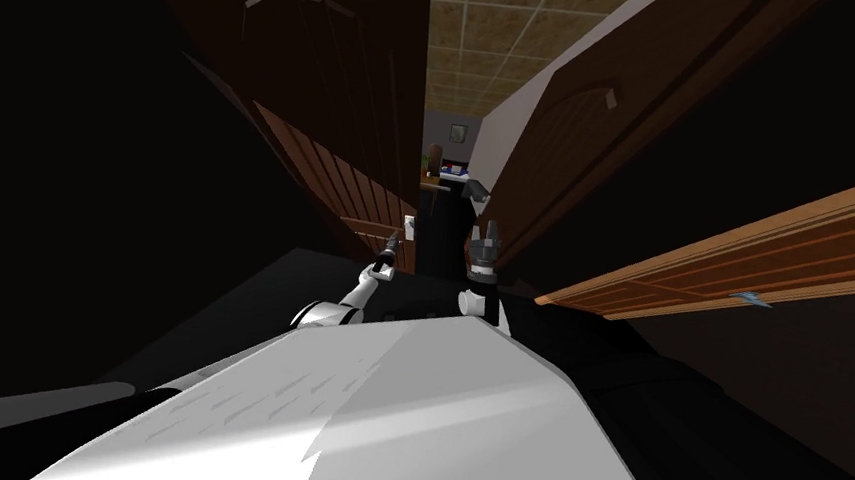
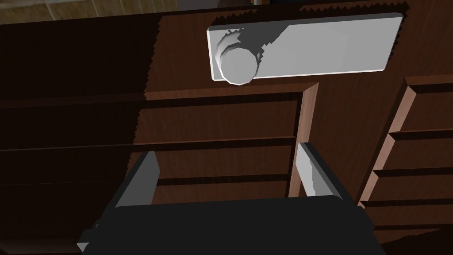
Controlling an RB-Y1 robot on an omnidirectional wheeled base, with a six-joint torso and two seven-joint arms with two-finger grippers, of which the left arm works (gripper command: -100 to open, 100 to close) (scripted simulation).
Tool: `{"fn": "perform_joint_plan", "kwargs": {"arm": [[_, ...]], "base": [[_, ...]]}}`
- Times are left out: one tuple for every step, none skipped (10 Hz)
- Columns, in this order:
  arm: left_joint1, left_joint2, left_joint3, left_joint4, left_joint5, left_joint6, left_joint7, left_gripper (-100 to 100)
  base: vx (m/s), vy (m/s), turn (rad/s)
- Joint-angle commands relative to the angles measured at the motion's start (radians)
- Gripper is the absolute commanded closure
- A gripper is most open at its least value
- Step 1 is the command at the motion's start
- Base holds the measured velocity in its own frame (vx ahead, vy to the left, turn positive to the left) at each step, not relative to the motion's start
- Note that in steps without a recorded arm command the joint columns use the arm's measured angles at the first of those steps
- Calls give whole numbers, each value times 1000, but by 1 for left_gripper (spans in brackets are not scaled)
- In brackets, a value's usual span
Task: Push the door open
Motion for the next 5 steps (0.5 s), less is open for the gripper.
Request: {"fn": "perform_joint_plan", "kwargs": {"arm": [[-15, -8, 0, 31, 0, -4, 0, -100], [-15, -8, 0, 31, 0, -4, 0, -100], [-27, -14, -1, 52, 0, -4, 1, -100], [-38, -19, -2, 71, 0, -4, 1, -100], [-36, -17, 1, 68, 1, -8, -1, -100]], "base": [[53, 9, -16], [33, 5, -6], [35, 2, -17], [45, 3, -25], [20, 1, -5]]}}
